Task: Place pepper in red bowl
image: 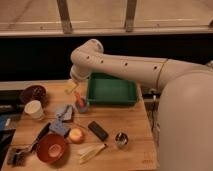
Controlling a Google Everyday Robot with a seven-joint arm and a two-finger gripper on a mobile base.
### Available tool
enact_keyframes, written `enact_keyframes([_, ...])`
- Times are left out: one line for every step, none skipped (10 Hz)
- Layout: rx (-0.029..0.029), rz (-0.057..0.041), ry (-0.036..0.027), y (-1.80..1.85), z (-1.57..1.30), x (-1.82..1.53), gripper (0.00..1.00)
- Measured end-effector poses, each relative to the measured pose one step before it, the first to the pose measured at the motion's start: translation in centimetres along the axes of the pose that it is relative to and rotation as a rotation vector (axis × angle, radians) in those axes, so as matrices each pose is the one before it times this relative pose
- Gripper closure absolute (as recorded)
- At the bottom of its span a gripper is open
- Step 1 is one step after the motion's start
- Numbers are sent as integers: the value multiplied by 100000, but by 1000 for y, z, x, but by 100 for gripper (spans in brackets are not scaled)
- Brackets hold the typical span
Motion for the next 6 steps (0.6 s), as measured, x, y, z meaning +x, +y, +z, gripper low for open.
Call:
enact_keyframes([-2839, 414, 1080, 644, 1665, 447, 20])
enact_keyframes([-3282, 988, 1065, 544, 2354, 816, 20])
enact_keyframes([-2193, 468, 784, 358, 1665, 526, 20])
enact_keyframes([-2169, 573, 688, 253, 1546, 453, 20])
enact_keyframes([-2990, 787, -339, 392, 1709, 79, 20])
enact_keyframes([-1662, 596, -439, 159, 922, 47, 20])
